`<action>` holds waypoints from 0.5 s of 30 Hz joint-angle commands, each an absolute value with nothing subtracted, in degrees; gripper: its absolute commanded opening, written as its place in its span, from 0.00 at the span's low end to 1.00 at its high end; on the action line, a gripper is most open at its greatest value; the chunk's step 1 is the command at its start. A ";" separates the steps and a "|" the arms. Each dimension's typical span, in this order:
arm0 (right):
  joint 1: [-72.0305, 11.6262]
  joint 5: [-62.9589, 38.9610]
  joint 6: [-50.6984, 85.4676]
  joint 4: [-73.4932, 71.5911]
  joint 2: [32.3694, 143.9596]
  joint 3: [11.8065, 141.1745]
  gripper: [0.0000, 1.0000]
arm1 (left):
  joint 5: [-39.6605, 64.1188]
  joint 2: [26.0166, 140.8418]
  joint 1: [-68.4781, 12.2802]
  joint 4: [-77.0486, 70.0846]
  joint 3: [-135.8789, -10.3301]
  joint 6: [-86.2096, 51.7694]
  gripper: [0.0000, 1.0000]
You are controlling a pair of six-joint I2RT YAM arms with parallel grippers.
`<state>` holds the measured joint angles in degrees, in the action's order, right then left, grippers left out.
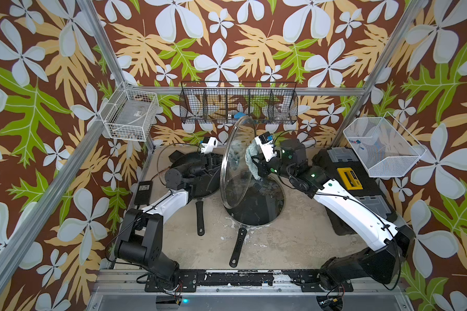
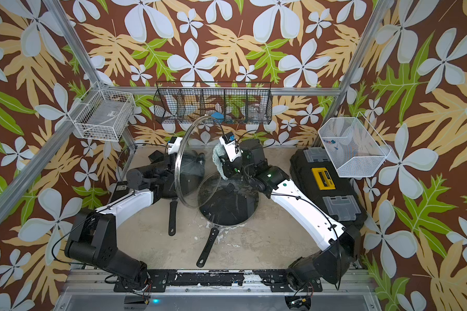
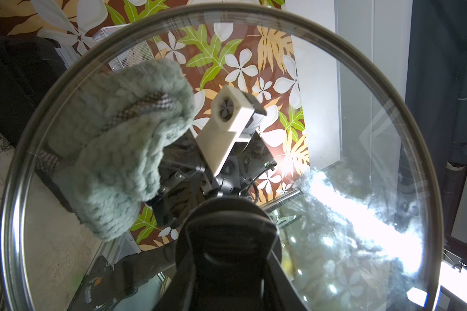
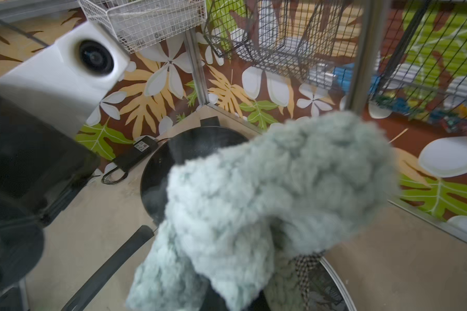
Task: Wipe the pot lid with a cloth
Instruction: Wipe the pot lid.
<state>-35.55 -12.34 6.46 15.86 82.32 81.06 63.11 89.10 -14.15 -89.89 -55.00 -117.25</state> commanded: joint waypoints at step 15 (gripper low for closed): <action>-55.41 -17.41 5.57 19.02 76.82 80.82 0.00 | 59.85 89.06 -14.24 -107.12 -55.72 -118.34 0.00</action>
